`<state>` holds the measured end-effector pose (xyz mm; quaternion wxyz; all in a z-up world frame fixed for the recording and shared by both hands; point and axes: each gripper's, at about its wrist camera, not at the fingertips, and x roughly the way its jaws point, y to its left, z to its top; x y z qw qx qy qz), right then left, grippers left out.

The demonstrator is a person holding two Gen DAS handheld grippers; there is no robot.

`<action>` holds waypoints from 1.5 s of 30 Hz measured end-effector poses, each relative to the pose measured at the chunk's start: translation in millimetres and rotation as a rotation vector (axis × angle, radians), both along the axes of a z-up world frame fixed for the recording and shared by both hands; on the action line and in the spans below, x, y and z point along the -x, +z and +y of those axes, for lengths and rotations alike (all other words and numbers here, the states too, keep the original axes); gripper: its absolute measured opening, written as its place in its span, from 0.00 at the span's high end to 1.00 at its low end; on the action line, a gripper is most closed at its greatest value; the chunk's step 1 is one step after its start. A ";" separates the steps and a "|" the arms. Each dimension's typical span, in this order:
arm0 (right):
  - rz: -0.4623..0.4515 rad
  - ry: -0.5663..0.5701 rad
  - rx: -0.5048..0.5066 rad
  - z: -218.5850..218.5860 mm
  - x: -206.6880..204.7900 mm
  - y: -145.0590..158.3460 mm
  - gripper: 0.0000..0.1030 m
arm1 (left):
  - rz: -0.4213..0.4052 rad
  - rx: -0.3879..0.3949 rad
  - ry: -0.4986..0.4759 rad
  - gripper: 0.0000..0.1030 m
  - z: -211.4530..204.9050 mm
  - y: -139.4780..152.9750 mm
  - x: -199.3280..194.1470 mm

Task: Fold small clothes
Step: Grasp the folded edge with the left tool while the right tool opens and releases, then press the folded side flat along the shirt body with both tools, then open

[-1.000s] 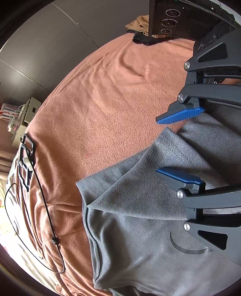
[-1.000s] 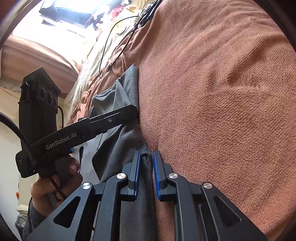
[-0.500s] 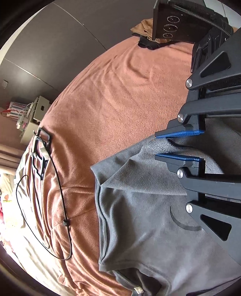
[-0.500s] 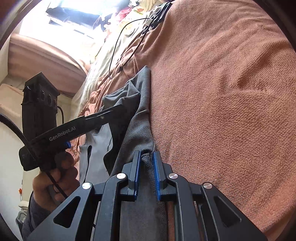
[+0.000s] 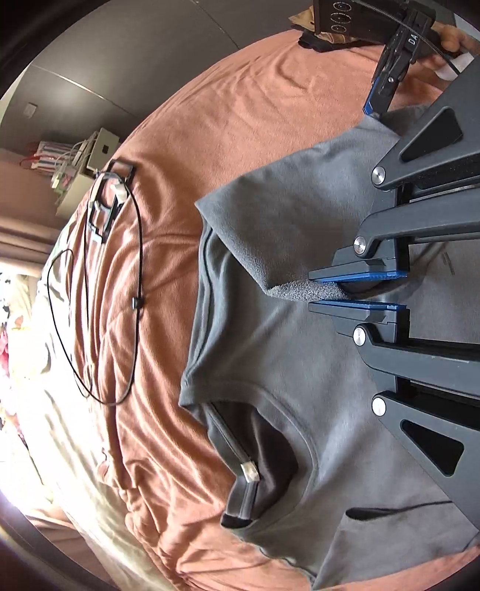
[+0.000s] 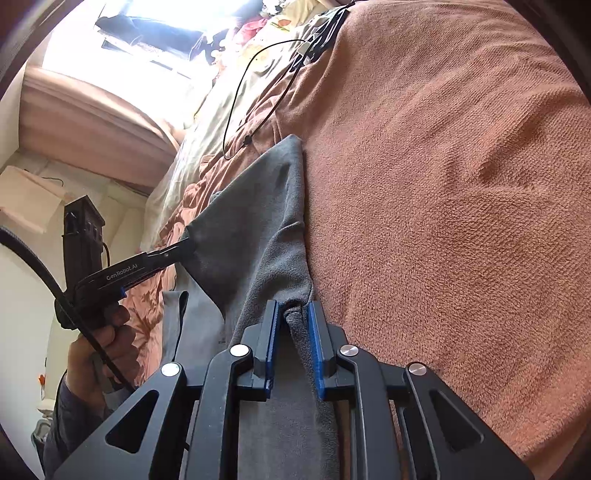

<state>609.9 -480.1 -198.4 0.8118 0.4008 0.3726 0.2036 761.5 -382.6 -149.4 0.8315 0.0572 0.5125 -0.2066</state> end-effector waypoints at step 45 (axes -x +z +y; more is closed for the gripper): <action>-0.026 -0.050 0.278 28.0 -5.1 23.7 0.82 | -0.065 -0.099 0.113 0.78 48.2 -13.6 -16.7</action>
